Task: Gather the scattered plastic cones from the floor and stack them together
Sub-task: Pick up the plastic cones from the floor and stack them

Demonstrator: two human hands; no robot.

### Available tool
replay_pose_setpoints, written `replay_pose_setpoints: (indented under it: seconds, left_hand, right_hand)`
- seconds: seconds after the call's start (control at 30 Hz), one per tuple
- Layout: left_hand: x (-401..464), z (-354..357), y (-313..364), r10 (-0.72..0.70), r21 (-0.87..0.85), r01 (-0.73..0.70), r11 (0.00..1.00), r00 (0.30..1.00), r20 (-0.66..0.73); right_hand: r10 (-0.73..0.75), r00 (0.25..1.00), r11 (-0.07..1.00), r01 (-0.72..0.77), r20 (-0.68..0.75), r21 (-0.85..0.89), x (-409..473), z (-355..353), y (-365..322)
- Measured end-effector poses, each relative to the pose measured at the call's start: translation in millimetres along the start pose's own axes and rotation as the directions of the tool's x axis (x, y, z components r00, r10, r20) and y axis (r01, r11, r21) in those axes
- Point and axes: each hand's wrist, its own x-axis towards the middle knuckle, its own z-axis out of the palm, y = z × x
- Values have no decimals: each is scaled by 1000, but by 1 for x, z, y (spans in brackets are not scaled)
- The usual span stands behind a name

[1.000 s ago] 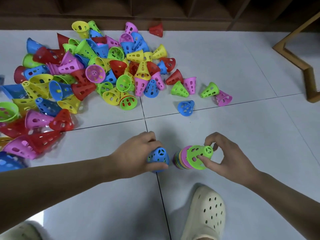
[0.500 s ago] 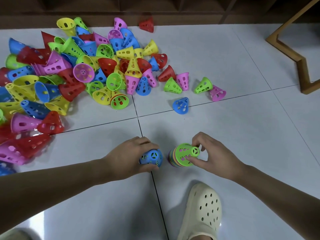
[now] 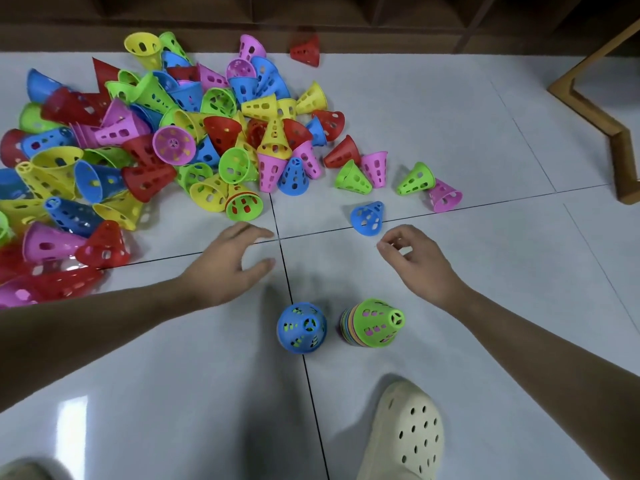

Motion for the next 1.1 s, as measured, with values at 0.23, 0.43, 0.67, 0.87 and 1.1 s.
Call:
replay_pose_setpoints:
  seconds: [0.23,0.43,0.67,0.87,1.1]
  left_hand:
    - [58,-23,-31,-220,188,240,952,968,-123]
    - [102,-41,-42,-306,297,313,902,949,-71]
    - [125,-44,-47,-184,450,274,850,955,-232]
    - [154,-54,-50,-151,540,212,815,976,-154]
    - [160,-54,-58,-307,420,301,856,950,-55]
  right_hand:
    - [91,996,979,-90,-1,-185,58,3,30]
    - [224,973,953,-207,53,-221,91,-1,44]
    - [261,963,960,-251,71,-121,119,15,34]
    - [160,984,974,-145,74,-175,139,24,34]
    - [136,990,984,-129,44,-124,143,34,29]
